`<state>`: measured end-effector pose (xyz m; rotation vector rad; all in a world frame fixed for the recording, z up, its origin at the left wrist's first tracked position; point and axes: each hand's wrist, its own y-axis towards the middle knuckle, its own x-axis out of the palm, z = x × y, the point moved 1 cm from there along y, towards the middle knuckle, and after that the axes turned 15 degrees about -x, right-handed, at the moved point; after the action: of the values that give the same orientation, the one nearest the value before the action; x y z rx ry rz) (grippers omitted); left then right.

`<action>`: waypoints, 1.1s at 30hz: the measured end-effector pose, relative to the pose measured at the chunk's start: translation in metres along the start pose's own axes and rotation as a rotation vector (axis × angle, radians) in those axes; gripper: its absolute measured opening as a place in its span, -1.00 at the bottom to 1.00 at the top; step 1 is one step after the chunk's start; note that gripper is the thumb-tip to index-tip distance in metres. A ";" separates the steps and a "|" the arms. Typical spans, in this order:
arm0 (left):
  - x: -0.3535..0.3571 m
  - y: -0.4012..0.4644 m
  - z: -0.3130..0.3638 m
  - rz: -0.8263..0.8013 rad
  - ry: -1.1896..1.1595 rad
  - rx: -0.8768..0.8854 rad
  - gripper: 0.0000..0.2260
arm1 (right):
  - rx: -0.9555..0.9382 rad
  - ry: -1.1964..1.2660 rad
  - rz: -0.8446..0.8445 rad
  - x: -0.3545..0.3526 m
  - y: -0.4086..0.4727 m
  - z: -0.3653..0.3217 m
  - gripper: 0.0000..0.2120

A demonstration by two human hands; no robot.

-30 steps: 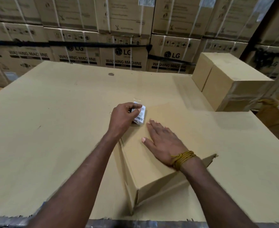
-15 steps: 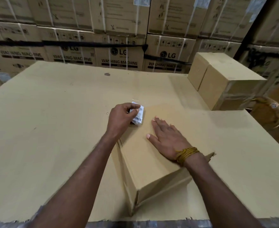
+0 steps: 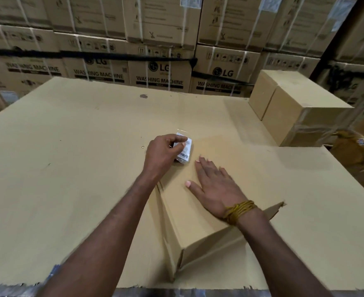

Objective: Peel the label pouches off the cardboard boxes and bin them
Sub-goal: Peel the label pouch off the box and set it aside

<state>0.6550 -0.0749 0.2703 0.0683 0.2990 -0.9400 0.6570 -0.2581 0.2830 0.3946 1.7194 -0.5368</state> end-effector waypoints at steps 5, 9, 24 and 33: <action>0.001 0.000 -0.003 0.007 -0.010 -0.009 -0.82 | -0.176 0.015 -0.027 0.005 -0.059 -0.032 -0.35; 0.002 0.000 -0.001 0.007 0.001 0.001 -0.82 | -0.186 0.047 -0.120 -0.007 -0.077 -0.015 -0.37; 0.001 -0.002 0.002 0.007 0.029 0.013 -0.81 | -0.154 0.032 -0.098 -0.008 -0.061 0.008 -0.41; 0.001 -0.001 0.000 0.013 0.034 0.005 -0.82 | -0.334 0.015 -0.052 0.003 -0.046 -0.027 -0.35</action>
<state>0.6551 -0.0762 0.2705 0.0908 0.3279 -0.9276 0.6093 -0.2818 0.2910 0.1156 1.7988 -0.2754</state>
